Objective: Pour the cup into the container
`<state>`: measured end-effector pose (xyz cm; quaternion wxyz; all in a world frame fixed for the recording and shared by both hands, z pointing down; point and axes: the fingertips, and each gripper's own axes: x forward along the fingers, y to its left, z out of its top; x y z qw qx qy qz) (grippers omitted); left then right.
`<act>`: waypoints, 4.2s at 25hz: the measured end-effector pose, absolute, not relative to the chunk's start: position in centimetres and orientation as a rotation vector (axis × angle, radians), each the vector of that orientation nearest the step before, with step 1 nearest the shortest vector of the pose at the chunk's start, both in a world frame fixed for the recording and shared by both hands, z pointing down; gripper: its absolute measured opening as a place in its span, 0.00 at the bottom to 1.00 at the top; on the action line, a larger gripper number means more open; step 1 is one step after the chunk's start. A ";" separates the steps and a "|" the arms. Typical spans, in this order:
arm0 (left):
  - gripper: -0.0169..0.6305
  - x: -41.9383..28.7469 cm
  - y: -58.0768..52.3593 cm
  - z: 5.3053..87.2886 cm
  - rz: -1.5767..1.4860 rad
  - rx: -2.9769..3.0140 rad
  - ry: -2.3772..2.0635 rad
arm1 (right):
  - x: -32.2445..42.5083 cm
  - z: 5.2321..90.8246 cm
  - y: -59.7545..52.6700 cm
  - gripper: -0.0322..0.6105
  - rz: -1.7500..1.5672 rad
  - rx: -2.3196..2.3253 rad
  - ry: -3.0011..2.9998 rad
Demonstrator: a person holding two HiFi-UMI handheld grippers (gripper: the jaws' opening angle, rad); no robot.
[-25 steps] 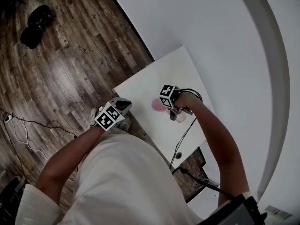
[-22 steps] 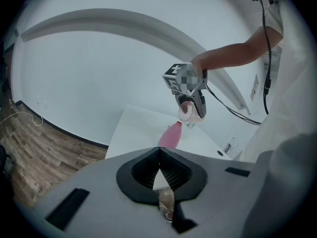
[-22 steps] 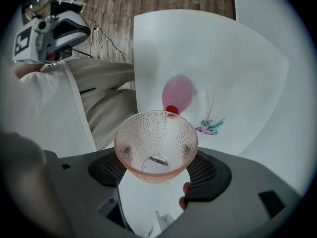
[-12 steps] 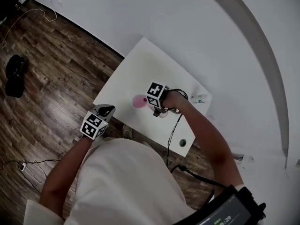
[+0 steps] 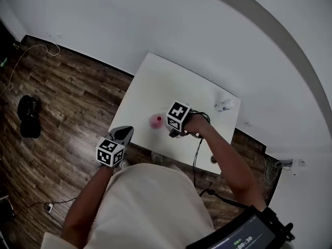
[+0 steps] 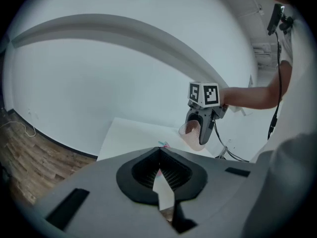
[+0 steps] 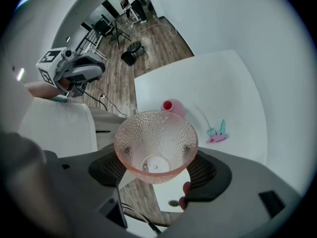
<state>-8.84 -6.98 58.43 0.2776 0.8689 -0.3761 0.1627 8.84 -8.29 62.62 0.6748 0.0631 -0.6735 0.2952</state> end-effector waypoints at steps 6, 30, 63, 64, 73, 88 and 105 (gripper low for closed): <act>0.04 -7.5 -6.7 56.4 0.397 2.327 -1.033 | 9.3 61.2 -7.7 0.62 0.683 0.246 -1.685; 0.04 -0.3 -7.0 52.7 0.313 2.291 -1.132 | 16.8 55.3 -9.1 0.62 0.488 0.617 -2.195; 0.04 3.5 -5.7 53.4 0.349 2.217 -1.252 | 23.8 55.3 -7.5 0.62 0.333 0.825 -2.345; 0.04 3.6 -5.7 53.6 0.349 2.216 -1.252 | 24.0 55.3 -7.5 0.62 0.329 0.834 -2.345; 0.04 4.0 -5.8 53.9 0.352 2.209 -1.253 | 25.3 55.7 -6.9 0.62 0.338 0.880 -2.339; 0.04 3.9 -5.9 54.1 0.363 2.197 -1.269 | 25.7 56.2 -6.4 0.62 0.346 0.886 -2.340; 0.04 2.5 -5.0 54.5 0.375 2.170 -1.287 | 24.2 57.4 -5.9 0.62 0.346 0.827 -2.329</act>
